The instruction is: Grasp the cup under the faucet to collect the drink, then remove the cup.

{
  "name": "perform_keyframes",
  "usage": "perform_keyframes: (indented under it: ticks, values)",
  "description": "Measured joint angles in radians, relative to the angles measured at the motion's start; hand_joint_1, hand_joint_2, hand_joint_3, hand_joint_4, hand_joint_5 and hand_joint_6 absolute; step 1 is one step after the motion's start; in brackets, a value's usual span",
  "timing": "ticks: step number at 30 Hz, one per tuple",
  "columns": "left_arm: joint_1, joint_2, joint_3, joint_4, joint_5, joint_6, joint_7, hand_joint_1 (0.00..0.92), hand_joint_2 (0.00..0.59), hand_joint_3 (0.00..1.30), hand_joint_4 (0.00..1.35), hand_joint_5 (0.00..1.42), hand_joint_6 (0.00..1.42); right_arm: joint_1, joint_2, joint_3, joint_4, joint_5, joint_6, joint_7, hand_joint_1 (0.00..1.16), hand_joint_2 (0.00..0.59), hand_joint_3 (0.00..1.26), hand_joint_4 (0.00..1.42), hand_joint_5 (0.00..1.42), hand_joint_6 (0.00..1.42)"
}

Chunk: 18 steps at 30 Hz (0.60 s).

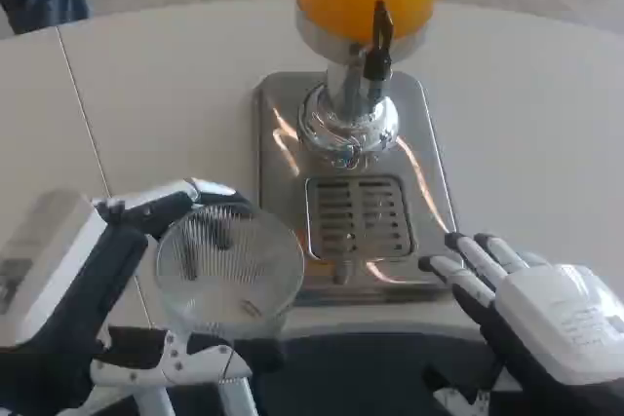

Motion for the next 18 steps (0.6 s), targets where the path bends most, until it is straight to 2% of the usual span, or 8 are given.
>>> perform_keyframes:
  ticks: [6,13,18]
  values:
    - [-0.006,0.009,0.007,0.029,-0.002,-0.039,0.0,0.575,0.004,0.95,1.17,1.36,1.42,0.031,0.005,0.038,0.001,-0.079,-0.012,-0.036,0.53,0.413,0.14,0.0,0.0,0.08]
    - [-0.03,-0.009,0.004,0.031,0.006,-0.039,0.0,0.575,0.004,0.95,1.17,1.36,1.42,0.022,0.005,0.037,0.005,-0.075,-0.015,-0.039,0.53,0.413,0.14,0.0,0.0,0.08]
    - [-0.03,-0.02,-0.002,0.03,0.019,-0.039,0.0,0.575,0.004,0.95,1.17,1.36,1.42,0.017,0.006,0.036,0.007,-0.079,-0.015,-0.039,0.52,0.421,0.05,0.0,0.0,0.04]
